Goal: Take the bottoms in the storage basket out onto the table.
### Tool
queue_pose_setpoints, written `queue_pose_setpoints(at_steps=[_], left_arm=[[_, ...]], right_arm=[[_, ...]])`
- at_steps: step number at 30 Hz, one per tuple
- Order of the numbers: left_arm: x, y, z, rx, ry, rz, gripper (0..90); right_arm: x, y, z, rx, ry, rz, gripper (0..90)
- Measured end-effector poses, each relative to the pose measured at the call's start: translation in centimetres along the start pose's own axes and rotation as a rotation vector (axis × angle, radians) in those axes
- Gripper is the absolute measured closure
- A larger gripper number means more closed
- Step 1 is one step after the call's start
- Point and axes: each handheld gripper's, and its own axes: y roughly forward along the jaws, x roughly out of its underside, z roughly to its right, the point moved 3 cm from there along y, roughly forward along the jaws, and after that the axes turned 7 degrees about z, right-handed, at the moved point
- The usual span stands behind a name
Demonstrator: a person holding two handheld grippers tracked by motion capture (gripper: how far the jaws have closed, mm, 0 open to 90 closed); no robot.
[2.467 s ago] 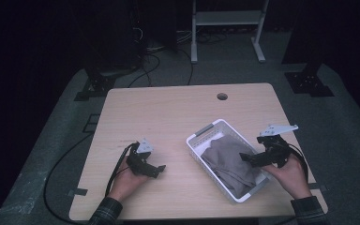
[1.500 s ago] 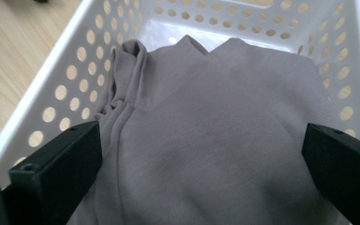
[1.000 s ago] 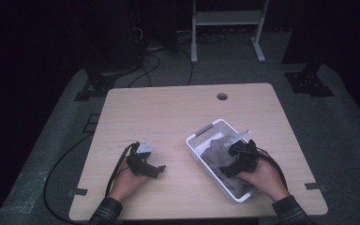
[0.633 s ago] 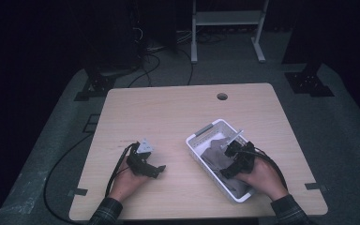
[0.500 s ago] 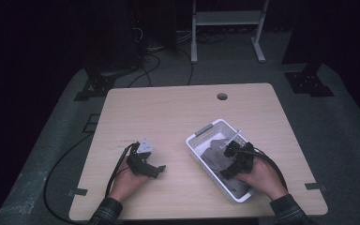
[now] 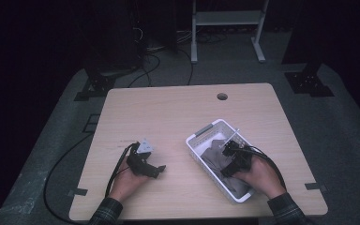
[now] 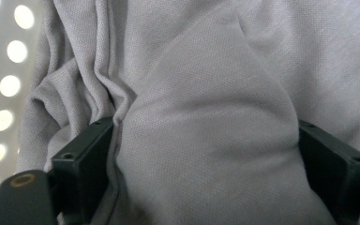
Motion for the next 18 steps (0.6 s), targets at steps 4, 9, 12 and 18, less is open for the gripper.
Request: queue_pose_setpoints(at_steps=[4, 9, 12, 18], left_arm=[[0.0, 0.0, -0.01, 0.0, 0.001, -0.001, 0.0], [0.0, 0.0, -0.01, 0.0, 0.001, -0.001, 0.0], [0.0, -0.01, -0.01, 0.0, 0.001, -0.001, 0.0], [0.0, 0.0, -0.01, 0.0, 0.001, -0.001, 0.0]], right_arm=[[-0.03, -0.08, 0.18, -0.018, 0.03, 0.006, 27.0], [0.0, -0.47, 0.15, -0.018, 0.029, 0.045, 51.2], [-0.01, -0.53, 0.11, -0.008, 0.021, 0.052, 57.9], [0.01, -0.65, -0.09, 0.012, 0.002, 0.062, 65.8]])
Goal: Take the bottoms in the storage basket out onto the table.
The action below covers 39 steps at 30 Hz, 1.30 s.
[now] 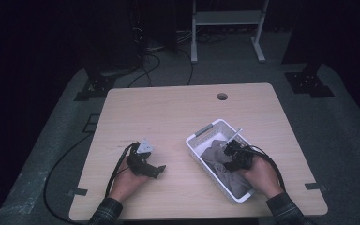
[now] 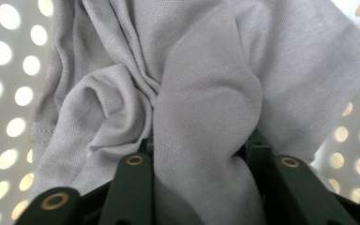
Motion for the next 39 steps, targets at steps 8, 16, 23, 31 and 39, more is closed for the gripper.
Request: queue_pose_setpoints(at_steps=[8, 16, 23, 31, 39], left_arm=[[0.0, 0.0, 0.0, 0.0, 0.0, 0.0, 0.0], [0.0, 0.0, 0.0, 0.0, -0.001, 0.0, 0.0], [0.0, 0.0, 0.0, 0.0, -0.001, 0.0, 0.0], [0.0, 0.0, 0.0, 0.0, 0.0, 0.0, 0.0], [0.0, 0.0, 0.0, 0.0, -0.001, 0.0, 0.0]], right_arm=[[0.0, -0.6, 0.3, -0.017, 0.018, 0.065, 67.5], [0.3, -2.9, 1.3, -0.083, 0.07, 0.243, 67.8], [0.4, -4.9, 2.2, -0.127, 0.093, 0.391, 67.8], [0.1, -7.1, 2.5, -0.135, 0.089, 0.52, 67.7], [-0.2, -9.3, 2.8, -0.114, 0.073, 0.624, 67.7]])
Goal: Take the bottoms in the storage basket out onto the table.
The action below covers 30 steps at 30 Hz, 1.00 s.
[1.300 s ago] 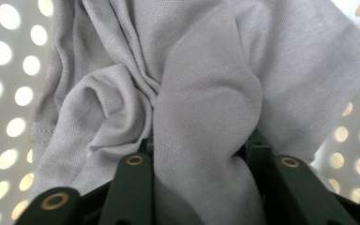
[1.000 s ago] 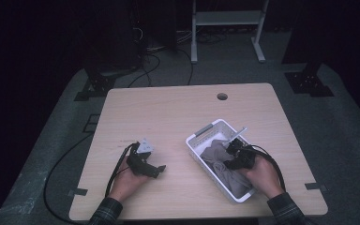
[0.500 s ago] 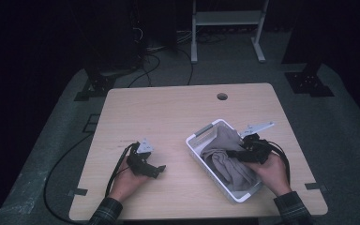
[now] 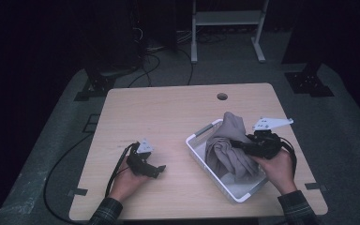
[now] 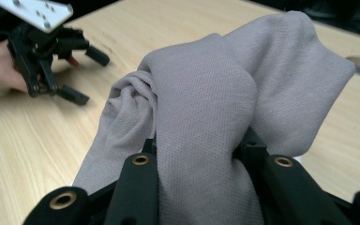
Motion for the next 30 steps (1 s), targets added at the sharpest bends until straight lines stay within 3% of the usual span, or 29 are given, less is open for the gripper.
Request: queue_pose_setpoints(at_steps=[17, 24, 30], left_arm=[[0.0, 0.0, 0.0, -0.001, -0.001, 0.003, 0.0], [0.0, 0.0, 0.0, -0.001, -0.001, 0.003, 0.0], [0.0, 0.0, 0.0, -0.001, -0.001, 0.003, 0.0]], right_arm=[[-3.1, -2.8, 1.7, 0.013, -0.012, 0.167, 67.5], [-4.4, -4.6, 2.8, 0.05, -0.012, 0.23, 67.5], [-4.6, -6.7, 4.3, 0.115, 0.0, 0.273, 67.5]])
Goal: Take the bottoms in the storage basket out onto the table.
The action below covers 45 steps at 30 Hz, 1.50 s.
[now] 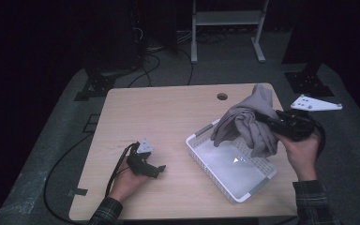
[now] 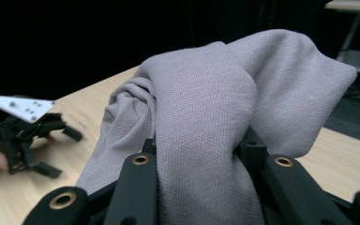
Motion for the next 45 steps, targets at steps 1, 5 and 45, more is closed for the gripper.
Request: queue_pose_setpoints(at_steps=[1, 5, 45], left_arm=[[0.0, 0.0, 0.0, 0.0, 0.0, 0.0, 0.0], [0.0, 0.0, 0.0, 0.0, 0.0, 0.0, 0.0], [0.0, 0.0, 0.0, -0.003, 0.002, -0.004, 0.0]], right_arm=[[-0.1, -0.3, 0.2, 0.01, 0.001, 0.005, 67.5], [-0.4, -1.9, 1.5, 0.069, 0.004, 0.031, 67.5], [8.8, 1.5, 9.7, 0.267, 0.067, -0.123, 66.6]])
